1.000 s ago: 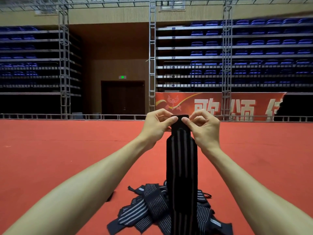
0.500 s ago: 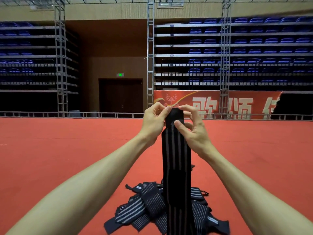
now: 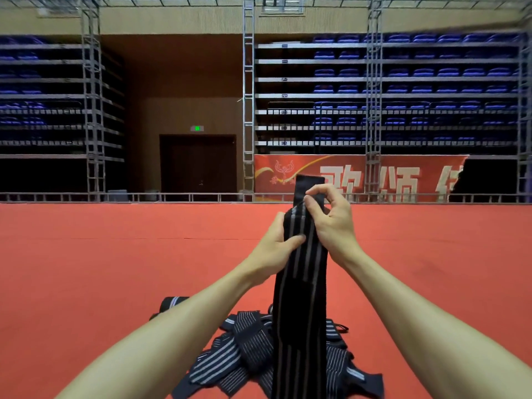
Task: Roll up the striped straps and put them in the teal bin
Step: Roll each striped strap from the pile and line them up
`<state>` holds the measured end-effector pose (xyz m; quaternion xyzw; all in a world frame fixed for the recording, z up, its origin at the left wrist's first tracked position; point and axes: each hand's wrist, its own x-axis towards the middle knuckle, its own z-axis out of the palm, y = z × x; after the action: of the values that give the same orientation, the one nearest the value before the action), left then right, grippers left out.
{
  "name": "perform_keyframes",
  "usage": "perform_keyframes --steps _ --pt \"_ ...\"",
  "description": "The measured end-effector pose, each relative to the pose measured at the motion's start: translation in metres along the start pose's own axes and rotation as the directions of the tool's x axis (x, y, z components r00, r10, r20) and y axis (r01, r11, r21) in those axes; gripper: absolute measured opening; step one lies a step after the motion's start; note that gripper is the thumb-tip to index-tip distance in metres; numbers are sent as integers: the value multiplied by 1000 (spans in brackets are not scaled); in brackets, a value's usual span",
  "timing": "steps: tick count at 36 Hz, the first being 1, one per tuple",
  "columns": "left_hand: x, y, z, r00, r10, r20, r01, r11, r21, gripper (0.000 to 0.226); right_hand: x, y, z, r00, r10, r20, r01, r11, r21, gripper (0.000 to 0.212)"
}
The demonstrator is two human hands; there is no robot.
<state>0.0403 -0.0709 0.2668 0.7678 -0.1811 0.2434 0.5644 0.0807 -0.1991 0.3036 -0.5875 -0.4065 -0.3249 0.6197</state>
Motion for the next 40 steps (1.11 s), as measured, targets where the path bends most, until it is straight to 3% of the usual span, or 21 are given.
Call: perform_keyframes --steps 7,12,15,18,21,26,29,34,40 --pt "13 2 0 989 19 -147 -23 1000 -21 30 -5 10 -7 980 21 197 -3 996 -94 29" --pt "9 -1 5 991 -15 -133 4 997 -82 48 0 13 -7 988 83 129 -75 995 -65 29" --pt "-2 -11 2 998 -57 -7 56 990 -133 74 4 13 -9 991 110 80 -109 994 -14 29" --pt "-17 -31 0 983 -128 135 135 990 -48 93 12 9 -11 992 126 25 -127 992 23 27" --pt "-27 -50 2 988 -128 88 126 991 35 93 20 6 -11 992 129 -16 -129 991 32 26" --pt "-34 -56 9 997 -64 -48 67 997 43 78 22 11 -1 990 131 -42 -132 991 -1 28" --pt "-38 -61 10 993 -58 -104 63 997 51 80 24 13 5 988 140 -65 -141 990 -5 27" --pt "-60 -82 6 993 -115 6 114 990 83 107 30 18 8 982 167 -86 -165 986 26 28" --pt "-80 -108 4 996 -48 70 36 987 159 104 32 24 10 979 181 -98 -181 983 11 30"
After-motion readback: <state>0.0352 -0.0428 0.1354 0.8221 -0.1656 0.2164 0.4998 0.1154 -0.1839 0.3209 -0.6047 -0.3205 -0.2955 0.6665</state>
